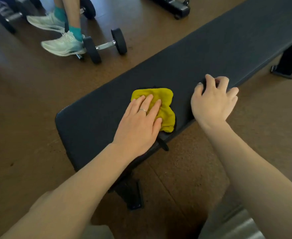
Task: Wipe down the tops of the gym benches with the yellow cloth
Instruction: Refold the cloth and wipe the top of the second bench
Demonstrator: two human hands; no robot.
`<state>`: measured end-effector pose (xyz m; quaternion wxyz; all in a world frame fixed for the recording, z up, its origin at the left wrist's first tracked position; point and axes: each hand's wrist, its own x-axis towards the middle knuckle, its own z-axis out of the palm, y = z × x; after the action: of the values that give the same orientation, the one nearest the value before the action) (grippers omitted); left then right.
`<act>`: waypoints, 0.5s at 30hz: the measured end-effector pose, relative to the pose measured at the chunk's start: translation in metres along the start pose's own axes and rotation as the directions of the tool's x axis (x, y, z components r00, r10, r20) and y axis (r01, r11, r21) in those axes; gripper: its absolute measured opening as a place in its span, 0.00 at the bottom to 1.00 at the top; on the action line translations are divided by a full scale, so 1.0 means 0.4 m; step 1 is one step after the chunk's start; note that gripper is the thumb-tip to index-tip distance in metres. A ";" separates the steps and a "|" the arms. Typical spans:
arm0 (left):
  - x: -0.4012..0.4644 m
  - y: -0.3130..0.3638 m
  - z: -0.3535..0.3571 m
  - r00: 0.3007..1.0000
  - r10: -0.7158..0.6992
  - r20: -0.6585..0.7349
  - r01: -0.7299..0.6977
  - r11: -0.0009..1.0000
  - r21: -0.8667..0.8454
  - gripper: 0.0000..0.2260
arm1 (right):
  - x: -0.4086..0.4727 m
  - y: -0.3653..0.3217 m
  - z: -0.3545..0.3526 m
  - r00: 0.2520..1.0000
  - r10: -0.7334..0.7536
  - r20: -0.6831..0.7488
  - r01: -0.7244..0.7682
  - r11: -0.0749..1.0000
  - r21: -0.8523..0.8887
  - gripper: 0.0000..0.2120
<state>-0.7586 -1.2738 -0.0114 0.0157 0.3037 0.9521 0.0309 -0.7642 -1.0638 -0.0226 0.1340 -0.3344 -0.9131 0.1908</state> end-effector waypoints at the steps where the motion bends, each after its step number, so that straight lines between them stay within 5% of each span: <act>1: 0.055 0.014 0.003 1.000 -0.026 0.010 0.026 1.000 -0.007 0.26 | 0.031 0.015 -0.008 0.998 -0.060 -0.031 0.059 0.998 -0.036 0.23; 5: 0.131 0.052 0.006 0.987 -0.160 0.002 0.160 0.987 0.010 0.27 | 0.089 0.017 0.017 0.960 -0.281 -0.018 0.279 0.958 -0.070 0.22; 11: -0.034 0.120 -0.013 0.974 -0.199 0.107 0.203 0.979 -0.032 0.27 | 0.096 0.019 0.023 0.946 -0.324 0.014 0.324 0.940 -0.109 0.22; 15: 0.065 0.091 -0.004 0.971 -0.238 0.028 0.239 0.969 -0.054 0.26 | 0.100 0.017 0.028 0.937 -0.348 0.033 0.349 0.924 -0.156 0.22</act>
<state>-0.7587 -1.2291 -0.0076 0.0382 0.1869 0.9802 0.0528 -0.7942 -1.0356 -0.0309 0.1363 -0.1759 -0.9706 0.0912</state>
